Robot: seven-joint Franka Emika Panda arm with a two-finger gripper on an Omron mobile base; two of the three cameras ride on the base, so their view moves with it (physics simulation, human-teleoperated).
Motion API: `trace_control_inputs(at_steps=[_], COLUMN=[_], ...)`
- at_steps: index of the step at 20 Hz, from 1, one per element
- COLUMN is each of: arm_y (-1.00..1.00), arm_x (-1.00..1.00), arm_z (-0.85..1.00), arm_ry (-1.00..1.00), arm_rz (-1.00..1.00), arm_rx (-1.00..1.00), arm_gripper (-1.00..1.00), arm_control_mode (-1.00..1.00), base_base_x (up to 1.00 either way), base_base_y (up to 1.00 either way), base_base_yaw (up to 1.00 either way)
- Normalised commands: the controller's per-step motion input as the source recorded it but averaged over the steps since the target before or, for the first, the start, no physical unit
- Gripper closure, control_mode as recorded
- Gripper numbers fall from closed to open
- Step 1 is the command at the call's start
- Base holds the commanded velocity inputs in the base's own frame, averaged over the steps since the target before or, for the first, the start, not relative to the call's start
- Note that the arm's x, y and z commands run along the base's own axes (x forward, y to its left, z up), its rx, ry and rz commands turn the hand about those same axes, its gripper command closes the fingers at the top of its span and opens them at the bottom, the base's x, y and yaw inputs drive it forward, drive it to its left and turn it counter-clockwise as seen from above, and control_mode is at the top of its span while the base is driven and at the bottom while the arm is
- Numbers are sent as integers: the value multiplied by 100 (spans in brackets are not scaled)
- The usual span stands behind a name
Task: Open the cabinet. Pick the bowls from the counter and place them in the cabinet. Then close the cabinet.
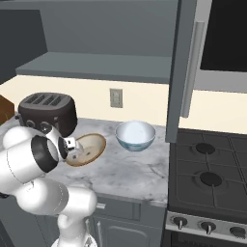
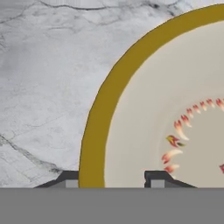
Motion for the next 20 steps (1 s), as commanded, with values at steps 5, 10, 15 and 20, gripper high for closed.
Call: trace_control_inputs(at_steps=[5,10,15,20], arm_y=[-6,-15,-24,-26], arm_x=[0,0,0,-3], arm_z=[8,24,31,33], arm_ry=[-2,-6,-7,-1], arm_rz=[0,0,0,-3], arm_rx=[0,0,0,0], arm_gripper=[100,100,100,100], arm_control_mode=[-100,-100,-100,-100], base_base_x=[0,0,0,0], base_base_y=[0,0,0,0], base_base_yaw=[0,0,0,0])
